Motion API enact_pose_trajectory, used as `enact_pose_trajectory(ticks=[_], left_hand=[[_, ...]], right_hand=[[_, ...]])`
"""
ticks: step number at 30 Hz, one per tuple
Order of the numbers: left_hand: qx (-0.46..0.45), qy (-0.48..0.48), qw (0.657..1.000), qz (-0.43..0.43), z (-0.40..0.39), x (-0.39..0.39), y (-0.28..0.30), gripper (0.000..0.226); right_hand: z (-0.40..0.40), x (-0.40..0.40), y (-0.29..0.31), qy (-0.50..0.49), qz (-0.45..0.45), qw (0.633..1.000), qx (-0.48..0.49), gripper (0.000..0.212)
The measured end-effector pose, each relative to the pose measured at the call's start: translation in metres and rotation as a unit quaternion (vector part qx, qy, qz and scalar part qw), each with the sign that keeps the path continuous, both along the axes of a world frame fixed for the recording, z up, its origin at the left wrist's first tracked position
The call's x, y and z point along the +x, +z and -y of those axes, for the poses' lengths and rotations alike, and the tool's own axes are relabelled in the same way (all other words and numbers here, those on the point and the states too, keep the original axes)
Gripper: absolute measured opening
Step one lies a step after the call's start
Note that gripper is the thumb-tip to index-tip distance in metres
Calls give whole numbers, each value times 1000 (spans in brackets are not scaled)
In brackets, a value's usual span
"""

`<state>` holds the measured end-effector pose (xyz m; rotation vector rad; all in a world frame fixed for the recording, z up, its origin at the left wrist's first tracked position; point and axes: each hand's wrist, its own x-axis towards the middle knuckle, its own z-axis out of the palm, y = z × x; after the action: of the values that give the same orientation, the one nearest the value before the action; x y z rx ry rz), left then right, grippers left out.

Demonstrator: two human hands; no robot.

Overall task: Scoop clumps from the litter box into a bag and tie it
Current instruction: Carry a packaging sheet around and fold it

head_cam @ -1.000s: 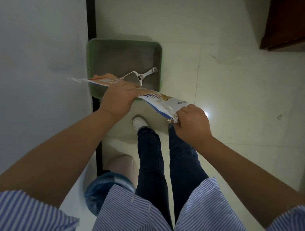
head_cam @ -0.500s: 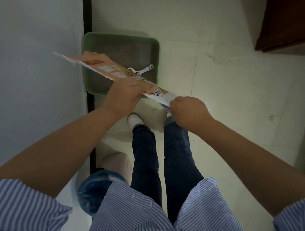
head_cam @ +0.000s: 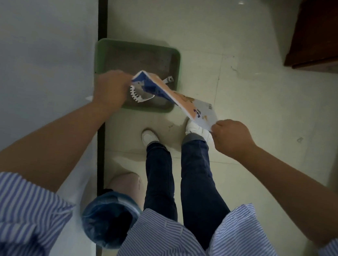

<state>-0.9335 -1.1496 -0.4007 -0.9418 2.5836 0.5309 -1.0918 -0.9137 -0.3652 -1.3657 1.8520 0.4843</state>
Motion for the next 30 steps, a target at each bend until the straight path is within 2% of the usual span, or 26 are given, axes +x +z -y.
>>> enact_pose_trajectory(ticks=[3,5,8,10,12,15,18,20,23,26,28,30], left_hand=[[28,-111,989,-92,-14,-12,9,23],[60,-236,966,-90,-28,-11,16,14],[104,-326,937,-67,-49,-5,20,43],[102,-342,928,-104,-53,-6,29,28],[99,-320,933,-133,-48,-4,36,23],[108,-255,952,-128,-34,10,49,15],[134,-111,984,-42,-19,30,51,47],[179,-20,983,35,-12,48,45,66],[211,44,975,56,-12,61,29,69],[194,37,980,24,-12,55,12,55],[134,5,991,-14,-8,44,0,44],[124,-46,990,-54,-4,32,-11,40]], right_hand=[[-4,15,-7,-110,-33,989,94,34],[1,29,-16,-178,-26,978,105,48],[23,44,-24,-241,23,970,31,58],[40,50,-28,-200,52,978,-2,49],[54,52,-34,-141,69,988,2,37],[67,45,-31,-103,92,990,-11,33],[64,32,-19,-74,104,991,-27,33],[57,26,-11,-58,111,992,-19,34],[43,18,-2,-67,112,991,-15,34],[29,8,3,-90,112,990,-8,29],[23,3,5,-91,114,989,-6,28],[18,-3,5,-97,112,989,-9,27]])
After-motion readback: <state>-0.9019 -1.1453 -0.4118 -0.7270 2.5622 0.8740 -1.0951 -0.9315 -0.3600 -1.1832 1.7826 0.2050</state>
